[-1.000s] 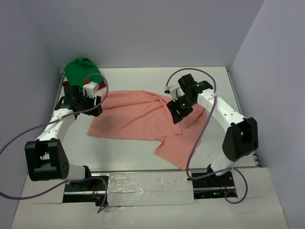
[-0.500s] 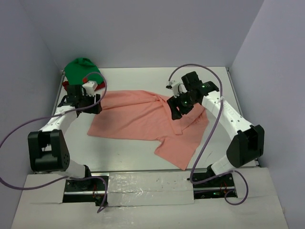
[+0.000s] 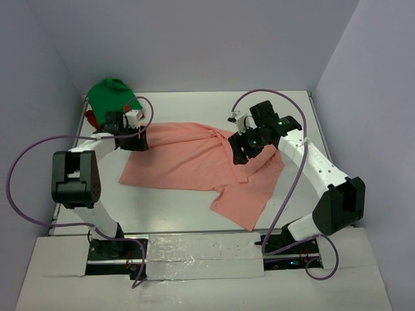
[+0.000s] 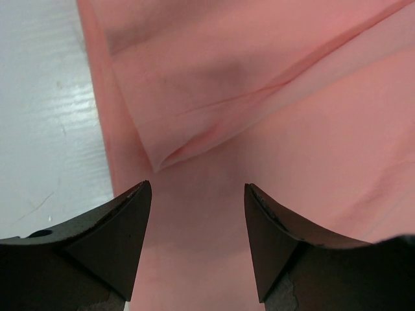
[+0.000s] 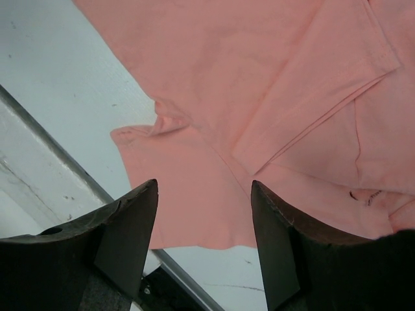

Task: Fold and stack the t-shirts
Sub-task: Fold the flattened tshirt in 1/3 of the way

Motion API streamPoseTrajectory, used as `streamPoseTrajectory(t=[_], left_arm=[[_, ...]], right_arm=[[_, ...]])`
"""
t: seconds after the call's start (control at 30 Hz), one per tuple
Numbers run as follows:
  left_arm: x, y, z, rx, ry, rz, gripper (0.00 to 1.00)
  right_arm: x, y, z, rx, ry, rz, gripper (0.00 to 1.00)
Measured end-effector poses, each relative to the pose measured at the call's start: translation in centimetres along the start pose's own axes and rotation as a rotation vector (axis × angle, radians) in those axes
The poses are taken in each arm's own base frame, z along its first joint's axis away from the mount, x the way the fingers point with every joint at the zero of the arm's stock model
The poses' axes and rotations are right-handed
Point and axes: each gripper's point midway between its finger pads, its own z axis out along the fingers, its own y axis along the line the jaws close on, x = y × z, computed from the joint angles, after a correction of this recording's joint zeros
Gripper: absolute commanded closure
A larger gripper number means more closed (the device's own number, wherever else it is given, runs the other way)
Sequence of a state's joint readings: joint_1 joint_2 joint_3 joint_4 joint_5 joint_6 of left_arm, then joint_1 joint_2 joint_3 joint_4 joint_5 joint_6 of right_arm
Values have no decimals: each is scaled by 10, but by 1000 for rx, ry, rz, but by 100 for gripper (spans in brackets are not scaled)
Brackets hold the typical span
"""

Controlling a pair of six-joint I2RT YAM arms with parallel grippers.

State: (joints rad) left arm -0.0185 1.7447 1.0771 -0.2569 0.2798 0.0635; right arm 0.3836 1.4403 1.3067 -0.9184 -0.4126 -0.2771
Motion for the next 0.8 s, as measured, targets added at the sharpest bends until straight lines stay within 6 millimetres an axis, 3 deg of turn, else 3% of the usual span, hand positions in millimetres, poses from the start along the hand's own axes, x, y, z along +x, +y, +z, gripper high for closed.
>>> streamPoseTrajectory(t=[0.27,0.8], left_arm=[[-24,-3,20,-13,-45,13,33],[-24,6,33,-48,-45,8,38]], right_arm=[[-1,0,0,-2,-11,-4,34],[-1,2,-6,6,-36,-14,34]])
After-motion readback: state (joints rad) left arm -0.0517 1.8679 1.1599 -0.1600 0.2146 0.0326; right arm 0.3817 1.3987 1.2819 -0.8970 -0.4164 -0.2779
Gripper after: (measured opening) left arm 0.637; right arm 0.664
